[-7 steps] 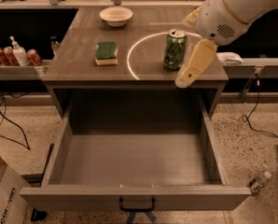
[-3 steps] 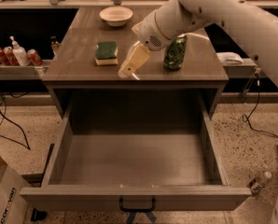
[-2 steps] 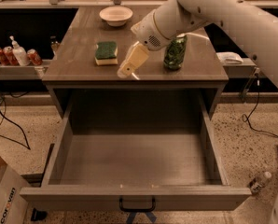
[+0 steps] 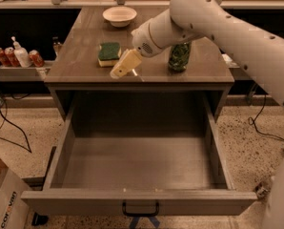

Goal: Place sponge into top drawer

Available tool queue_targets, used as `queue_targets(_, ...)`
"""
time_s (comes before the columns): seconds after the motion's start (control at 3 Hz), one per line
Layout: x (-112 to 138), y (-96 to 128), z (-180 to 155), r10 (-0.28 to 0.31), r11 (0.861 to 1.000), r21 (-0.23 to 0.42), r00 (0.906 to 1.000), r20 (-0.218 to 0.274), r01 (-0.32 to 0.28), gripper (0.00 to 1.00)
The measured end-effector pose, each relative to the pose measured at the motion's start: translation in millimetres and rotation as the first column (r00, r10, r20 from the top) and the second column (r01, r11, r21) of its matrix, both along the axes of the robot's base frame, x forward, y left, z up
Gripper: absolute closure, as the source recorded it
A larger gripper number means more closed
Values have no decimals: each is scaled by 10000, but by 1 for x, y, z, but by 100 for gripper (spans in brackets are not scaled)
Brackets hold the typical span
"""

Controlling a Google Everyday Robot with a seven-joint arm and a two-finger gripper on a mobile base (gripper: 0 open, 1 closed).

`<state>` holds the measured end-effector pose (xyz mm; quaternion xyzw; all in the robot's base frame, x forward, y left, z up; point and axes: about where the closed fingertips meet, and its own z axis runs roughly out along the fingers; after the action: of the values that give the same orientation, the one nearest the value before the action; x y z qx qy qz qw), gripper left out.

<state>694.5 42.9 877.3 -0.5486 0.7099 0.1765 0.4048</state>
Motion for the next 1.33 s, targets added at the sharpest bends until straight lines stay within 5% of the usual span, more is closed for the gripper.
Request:
queue_targets(0.67,42,28,-17,-486,9921,1161,9988,81,473,0)
queue_targets(1.33,71,58,-30,-352,9782,2045,9993,-128,370,1)
